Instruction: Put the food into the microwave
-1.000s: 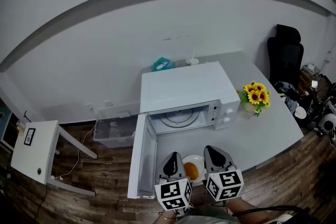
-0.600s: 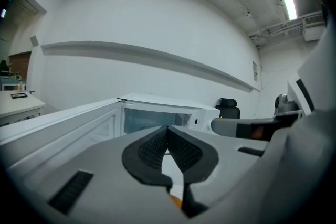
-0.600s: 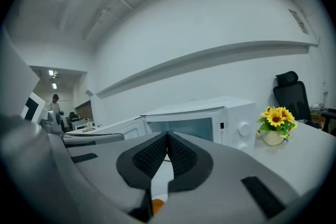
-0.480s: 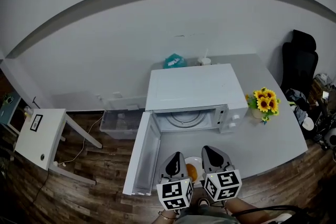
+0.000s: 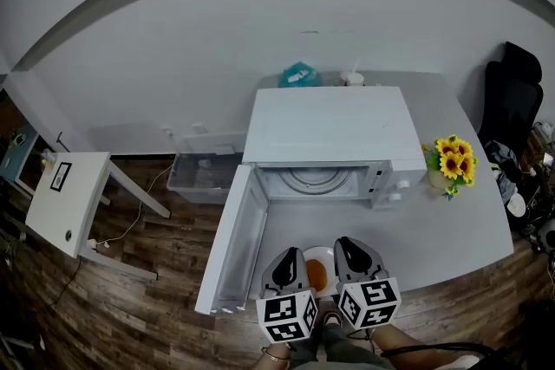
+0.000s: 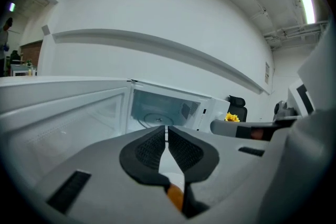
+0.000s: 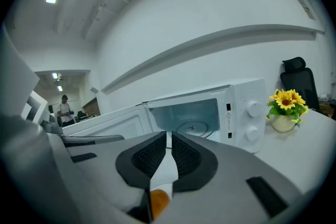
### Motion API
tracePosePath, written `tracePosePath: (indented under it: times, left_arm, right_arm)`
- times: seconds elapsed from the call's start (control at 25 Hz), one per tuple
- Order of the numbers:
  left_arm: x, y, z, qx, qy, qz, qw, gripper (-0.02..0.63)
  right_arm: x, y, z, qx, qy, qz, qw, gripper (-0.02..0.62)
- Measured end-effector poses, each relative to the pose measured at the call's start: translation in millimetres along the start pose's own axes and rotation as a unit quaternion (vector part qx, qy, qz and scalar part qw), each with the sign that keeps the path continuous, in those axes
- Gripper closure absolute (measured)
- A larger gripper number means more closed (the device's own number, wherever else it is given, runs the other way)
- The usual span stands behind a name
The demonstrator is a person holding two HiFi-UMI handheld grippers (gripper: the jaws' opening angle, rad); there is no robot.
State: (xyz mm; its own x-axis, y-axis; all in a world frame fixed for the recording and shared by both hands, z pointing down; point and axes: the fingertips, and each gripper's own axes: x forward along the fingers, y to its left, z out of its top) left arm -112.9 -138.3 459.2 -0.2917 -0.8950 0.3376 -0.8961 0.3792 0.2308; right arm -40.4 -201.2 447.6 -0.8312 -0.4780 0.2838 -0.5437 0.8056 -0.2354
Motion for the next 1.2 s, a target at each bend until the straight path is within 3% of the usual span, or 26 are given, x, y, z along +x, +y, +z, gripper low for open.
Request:
tracePosePath:
  times: [0.16, 0.56, 1.2]
  left_arm:
    - [8.6, 10.8, -24.4, -0.018, 0.022, 0.008, 0.9996, 0.551]
    - [20.9, 50.0, -99.3, -0.041, 0.089, 0.040, 0.9944, 0.551]
    - [26.8, 60.4, -177.4, -0.062, 0.170, 0.030, 0.9830, 0.550]
  right_arm:
    - [10.6, -5.0, -25.5, 0.002, 0.025, -0.002, 1.000, 0.574]
    - [24.4, -35.8, -104.5, 0.036, 0.090, -0.043, 0.994, 0.568]
    - [11.9, -64.3, -178.7, 0.060, 0.174, -0.090, 0.979, 0.543]
